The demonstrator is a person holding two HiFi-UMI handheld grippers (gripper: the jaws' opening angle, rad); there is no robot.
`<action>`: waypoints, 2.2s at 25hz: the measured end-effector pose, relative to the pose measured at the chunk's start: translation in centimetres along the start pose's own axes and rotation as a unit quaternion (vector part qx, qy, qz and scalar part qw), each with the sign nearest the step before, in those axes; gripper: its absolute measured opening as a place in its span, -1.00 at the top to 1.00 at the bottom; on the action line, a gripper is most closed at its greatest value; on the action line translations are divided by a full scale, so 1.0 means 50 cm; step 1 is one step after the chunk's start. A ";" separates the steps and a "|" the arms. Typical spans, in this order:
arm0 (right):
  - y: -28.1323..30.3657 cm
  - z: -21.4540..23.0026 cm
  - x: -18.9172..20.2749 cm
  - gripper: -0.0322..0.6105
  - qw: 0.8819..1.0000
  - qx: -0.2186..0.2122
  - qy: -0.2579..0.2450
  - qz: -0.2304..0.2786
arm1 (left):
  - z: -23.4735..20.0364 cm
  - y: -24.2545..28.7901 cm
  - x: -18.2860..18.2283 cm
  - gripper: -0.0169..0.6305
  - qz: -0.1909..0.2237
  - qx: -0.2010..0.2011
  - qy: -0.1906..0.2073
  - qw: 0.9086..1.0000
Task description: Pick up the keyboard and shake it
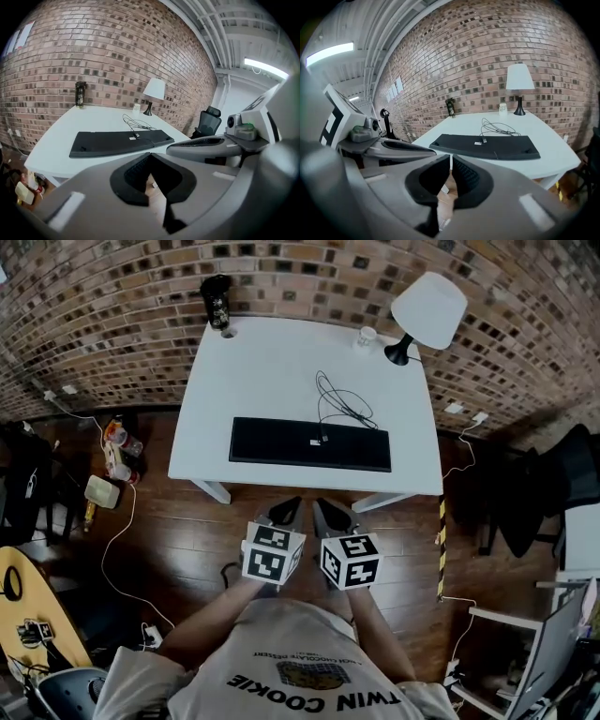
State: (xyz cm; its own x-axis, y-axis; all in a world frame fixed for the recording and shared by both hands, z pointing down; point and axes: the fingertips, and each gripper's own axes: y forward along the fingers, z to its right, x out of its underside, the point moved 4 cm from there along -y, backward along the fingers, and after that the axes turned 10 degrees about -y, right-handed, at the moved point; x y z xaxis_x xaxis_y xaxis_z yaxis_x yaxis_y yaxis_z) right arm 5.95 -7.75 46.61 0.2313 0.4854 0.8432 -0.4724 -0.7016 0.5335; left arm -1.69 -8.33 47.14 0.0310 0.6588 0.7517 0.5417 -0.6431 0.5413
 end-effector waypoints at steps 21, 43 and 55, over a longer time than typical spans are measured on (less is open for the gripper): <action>0.140 0.301 -0.025 0.77 0.997 0.052 0.024 -0.056 | -0.334 0.123 -0.152 0.71 -0.001 -0.101 -0.054 0.993; 0.225 0.644 0.051 0.24 0.970 -0.099 0.154 -0.160 | -0.491 0.193 -0.136 0.00 -0.141 -0.098 -0.120 0.978; 0.238 0.641 0.051 0.37 0.965 -0.085 0.146 -0.199 | -0.477 0.198 -0.136 0.32 -0.171 -0.076 -0.137 0.973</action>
State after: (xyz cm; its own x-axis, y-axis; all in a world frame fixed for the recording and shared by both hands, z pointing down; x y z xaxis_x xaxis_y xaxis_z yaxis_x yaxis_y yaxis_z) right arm 28.18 -31.60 57.25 0.1857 0.8426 0.5055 -0.5332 -0.3457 0.7722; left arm -16.57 -28.49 56.37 0.1055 0.9103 0.4003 0.4295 -0.4048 0.8073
